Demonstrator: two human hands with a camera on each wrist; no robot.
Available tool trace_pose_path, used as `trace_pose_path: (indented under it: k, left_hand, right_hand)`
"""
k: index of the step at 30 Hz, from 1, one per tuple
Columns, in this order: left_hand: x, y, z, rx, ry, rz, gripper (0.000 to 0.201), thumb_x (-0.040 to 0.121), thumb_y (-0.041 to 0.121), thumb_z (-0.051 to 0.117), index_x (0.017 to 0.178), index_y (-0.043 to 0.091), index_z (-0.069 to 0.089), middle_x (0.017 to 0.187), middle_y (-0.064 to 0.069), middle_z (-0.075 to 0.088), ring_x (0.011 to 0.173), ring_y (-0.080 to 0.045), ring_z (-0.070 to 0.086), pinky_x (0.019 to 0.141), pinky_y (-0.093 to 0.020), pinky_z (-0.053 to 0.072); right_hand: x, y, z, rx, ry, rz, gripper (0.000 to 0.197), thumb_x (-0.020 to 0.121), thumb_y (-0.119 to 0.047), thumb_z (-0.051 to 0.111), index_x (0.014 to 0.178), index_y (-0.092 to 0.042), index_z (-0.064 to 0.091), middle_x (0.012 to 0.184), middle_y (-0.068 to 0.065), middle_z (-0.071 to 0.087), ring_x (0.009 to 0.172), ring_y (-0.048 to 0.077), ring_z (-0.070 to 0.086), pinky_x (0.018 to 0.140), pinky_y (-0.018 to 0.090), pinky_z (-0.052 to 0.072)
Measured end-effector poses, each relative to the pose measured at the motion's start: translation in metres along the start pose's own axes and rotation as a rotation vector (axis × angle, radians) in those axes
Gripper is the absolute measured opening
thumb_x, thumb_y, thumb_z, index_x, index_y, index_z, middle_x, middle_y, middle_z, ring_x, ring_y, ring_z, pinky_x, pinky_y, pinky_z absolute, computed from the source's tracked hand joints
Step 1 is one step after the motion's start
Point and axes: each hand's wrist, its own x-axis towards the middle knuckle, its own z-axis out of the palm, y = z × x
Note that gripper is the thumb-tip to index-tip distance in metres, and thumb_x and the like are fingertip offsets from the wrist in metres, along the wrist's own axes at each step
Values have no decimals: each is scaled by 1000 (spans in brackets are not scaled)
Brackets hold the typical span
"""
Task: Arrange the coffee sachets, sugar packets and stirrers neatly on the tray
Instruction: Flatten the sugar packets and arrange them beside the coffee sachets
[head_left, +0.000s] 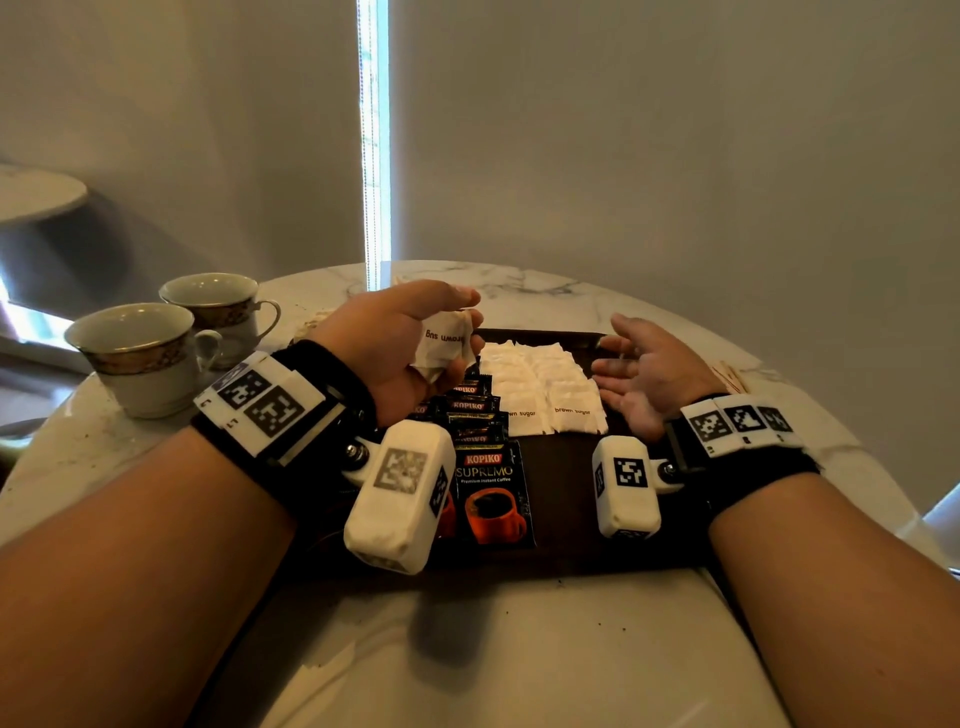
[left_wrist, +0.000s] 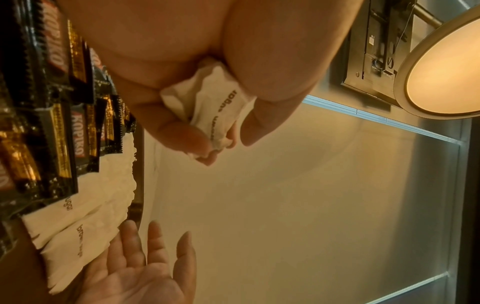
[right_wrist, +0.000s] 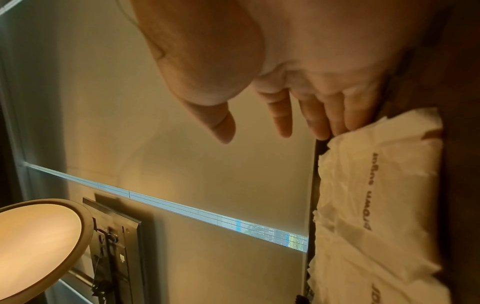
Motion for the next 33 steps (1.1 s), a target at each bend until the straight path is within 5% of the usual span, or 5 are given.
trace_pose_path:
  k: [5,14,18,22,33]
  left_hand:
    - [0,0,-1,0,4,-2,14,94,17,62,107,11,64,90,-7,64,62,-16,64,45,-22,48]
    - [-3,1,3,-58,-29,-7,20,93,9,51,109,6,62,99,-14,60,74,-22,64,52,-25,53]
    - [-3,1,4,-83,-48,-21,39,89,-1,32,110,4,65,121,-24,56,96,-33,66,59,-32,60]
    - [-3,0,4,-55,-91,-15,40,94,-4,38,119,9,66,132,-20,56,106,-33,67,67,-43,62]
    - [-8,-3,9,29,-56,58,14,93,4,58,100,13,67,87,-8,73,62,-16,69,50,-23,53]
  right_hand:
    - [-3,0,3,82,-105,31,55,93,-47,58,132,-9,51,147,28,41,135,42,43,96,47,46]
    - [-6,-3,3,81,-42,-82,46,94,-40,58,127,-9,57,143,21,47,142,38,35,114,48,30]
    - [-16,-16,2,142,21,-246,28,94,-32,60,111,-10,62,109,7,66,110,27,61,88,38,50]
    - [-47,-28,12,160,-194,-313,10,91,-22,63,93,-13,60,82,2,63,74,15,60,62,26,45]
    - [-72,-6,42,-68,-425,-247,26,70,-16,78,87,-8,60,69,4,62,58,15,52,52,27,38]
